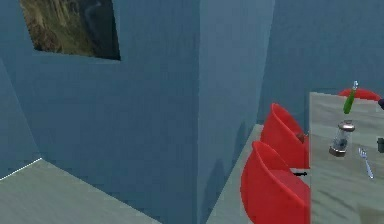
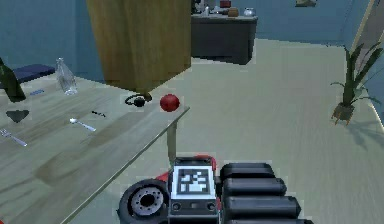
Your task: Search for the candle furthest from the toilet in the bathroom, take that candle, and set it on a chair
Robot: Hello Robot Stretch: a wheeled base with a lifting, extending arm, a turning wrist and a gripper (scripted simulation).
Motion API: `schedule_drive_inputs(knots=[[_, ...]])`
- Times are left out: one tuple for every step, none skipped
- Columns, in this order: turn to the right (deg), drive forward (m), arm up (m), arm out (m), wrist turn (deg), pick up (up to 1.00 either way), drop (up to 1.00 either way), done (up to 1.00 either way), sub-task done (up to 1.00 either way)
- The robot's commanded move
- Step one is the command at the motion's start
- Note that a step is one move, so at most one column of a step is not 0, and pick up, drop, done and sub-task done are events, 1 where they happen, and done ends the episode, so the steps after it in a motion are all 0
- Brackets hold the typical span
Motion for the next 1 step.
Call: schedule_drive_inputs(knots=[[0.0,0.0,0.0,0.4,0.0,0.0,0.0,0.0,0.0]])
